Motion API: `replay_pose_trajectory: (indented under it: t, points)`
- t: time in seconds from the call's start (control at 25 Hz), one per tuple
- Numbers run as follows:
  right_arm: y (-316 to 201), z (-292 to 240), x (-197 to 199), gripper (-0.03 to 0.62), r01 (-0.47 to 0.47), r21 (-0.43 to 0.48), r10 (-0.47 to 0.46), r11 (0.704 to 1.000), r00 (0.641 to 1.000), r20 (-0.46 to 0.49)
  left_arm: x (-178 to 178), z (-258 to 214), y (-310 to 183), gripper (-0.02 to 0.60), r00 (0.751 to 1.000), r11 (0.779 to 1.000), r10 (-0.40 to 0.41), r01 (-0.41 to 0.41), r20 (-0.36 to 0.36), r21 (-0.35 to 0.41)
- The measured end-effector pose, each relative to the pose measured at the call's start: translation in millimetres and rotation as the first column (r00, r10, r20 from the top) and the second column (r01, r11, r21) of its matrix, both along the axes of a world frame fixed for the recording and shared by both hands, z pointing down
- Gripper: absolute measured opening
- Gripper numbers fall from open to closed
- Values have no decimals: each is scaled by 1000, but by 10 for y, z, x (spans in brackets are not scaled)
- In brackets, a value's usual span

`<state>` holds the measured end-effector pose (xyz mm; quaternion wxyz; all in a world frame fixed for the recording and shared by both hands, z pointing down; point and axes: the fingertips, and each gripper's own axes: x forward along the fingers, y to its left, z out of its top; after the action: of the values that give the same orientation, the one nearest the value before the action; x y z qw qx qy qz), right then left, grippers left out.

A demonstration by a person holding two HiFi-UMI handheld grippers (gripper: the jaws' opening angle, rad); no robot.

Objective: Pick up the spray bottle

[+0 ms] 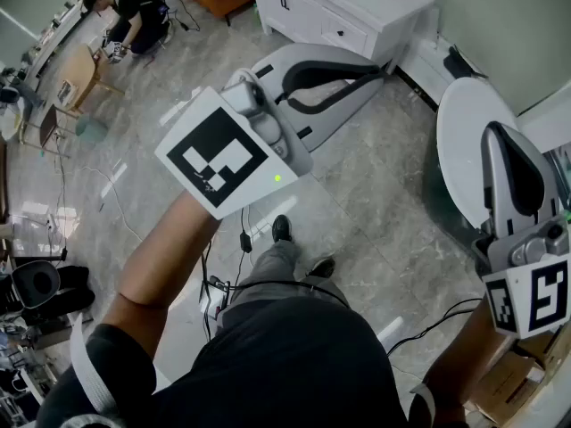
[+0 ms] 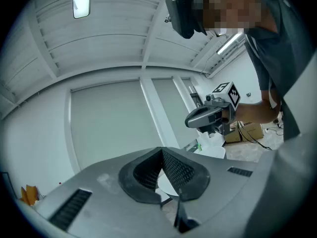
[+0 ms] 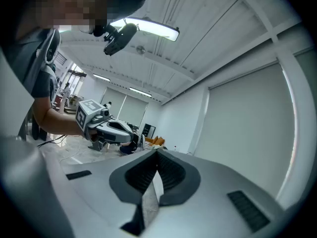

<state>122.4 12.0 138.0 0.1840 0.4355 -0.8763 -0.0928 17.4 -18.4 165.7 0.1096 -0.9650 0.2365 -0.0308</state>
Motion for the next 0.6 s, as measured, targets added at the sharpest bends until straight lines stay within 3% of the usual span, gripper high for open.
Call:
replay_pose_trajectory:
  t: [0.6]
  points:
    - [-18,35,-25,8,7,-2,-7,1000,998,59,-45,6,10,3,1000,1000,2,-2,10,-17]
